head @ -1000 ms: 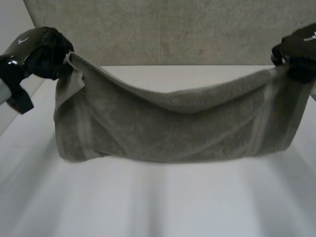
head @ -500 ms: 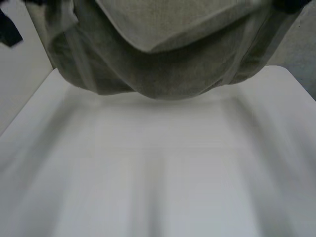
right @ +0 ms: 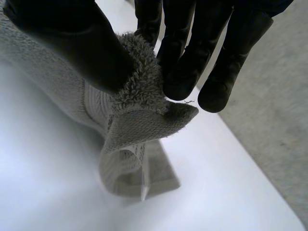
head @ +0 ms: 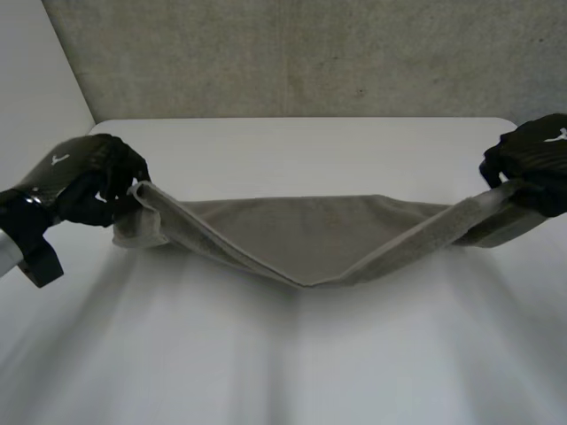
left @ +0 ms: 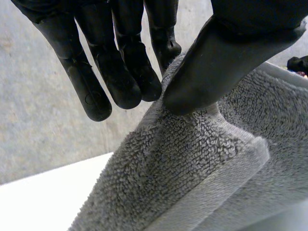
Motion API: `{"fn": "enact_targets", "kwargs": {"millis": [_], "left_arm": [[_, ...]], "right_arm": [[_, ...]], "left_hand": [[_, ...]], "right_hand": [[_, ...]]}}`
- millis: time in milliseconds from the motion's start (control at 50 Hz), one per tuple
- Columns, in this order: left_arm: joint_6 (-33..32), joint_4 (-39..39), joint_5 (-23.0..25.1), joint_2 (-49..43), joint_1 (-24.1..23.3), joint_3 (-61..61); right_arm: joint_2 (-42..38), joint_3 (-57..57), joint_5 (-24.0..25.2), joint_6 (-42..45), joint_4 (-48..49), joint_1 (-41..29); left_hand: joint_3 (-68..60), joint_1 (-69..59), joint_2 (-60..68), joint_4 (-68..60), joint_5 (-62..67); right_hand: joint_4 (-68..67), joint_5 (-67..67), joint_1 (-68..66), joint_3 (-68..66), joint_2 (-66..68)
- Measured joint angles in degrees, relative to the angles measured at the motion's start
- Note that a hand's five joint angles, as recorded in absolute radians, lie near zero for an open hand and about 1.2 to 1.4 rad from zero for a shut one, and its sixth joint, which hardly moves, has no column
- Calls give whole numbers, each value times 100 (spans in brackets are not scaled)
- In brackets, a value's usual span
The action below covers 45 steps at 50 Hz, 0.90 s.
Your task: Fold the towel.
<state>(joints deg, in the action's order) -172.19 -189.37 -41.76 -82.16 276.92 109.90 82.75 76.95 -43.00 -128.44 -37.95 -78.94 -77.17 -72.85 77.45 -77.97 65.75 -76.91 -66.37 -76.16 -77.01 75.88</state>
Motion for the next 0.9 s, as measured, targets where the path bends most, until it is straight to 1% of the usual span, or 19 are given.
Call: {"fn": "enact_targets", "kwargs": {"millis": [120,200,300,360,440,500,540,660,740,900], "left_arm": [[301,-10,144,544,211,-22],[493,-122,176,568,293,-123],[607,-450,156,219,285,-209],[609,-660,130,-163,226,-255],[582,-921,71,-907,87,-430],[556,-1049,-44,-1471,-42,-670],[525,-1099,-202,-1962,-182,-974],[347,-1019,-615,-3171,-520,-1952],[171,-871,-767,-3808,-653,-2564],[6,-681,-998,-4645,-870,-3492]], "right_arm": [[397,45,487,-60,-17,483],[345,-45,566,-73,-17,581],[-66,-230,483,-76,-12,565],[-422,-413,331,-78,-11,451],[-973,-790,-26,-82,-5,61],[-1372,-1095,-323,-87,13,-262],[-1696,-1356,-549,-94,36,-488],[-2494,-2019,-958,-263,237,-932],[-2942,-2401,-1224,-504,536,-1153],[-3628,-2875,-1889,-701,1299,-1478]], "left_hand": [[0,0,0,0,0],[0,0,0,0,0],[0,0,0,0,0],[0,0,0,0,0],[0,0,0,0,0],[0,0,0,0,0],[0,0,0,0,0],[0,0,0,0,0],[0,0,0,0,0],[0,0,0,0,0]], "right_hand": [[0,0,0,0,0],[0,0,0,0,0],[0,0,0,0,0],[0,0,0,0,0],[0,0,0,0,0],[0,0,0,0,0],[0,0,0,0,0],[0,0,0,0,0],[0,0,0,0,0],[0,0,0,0,0]]}}
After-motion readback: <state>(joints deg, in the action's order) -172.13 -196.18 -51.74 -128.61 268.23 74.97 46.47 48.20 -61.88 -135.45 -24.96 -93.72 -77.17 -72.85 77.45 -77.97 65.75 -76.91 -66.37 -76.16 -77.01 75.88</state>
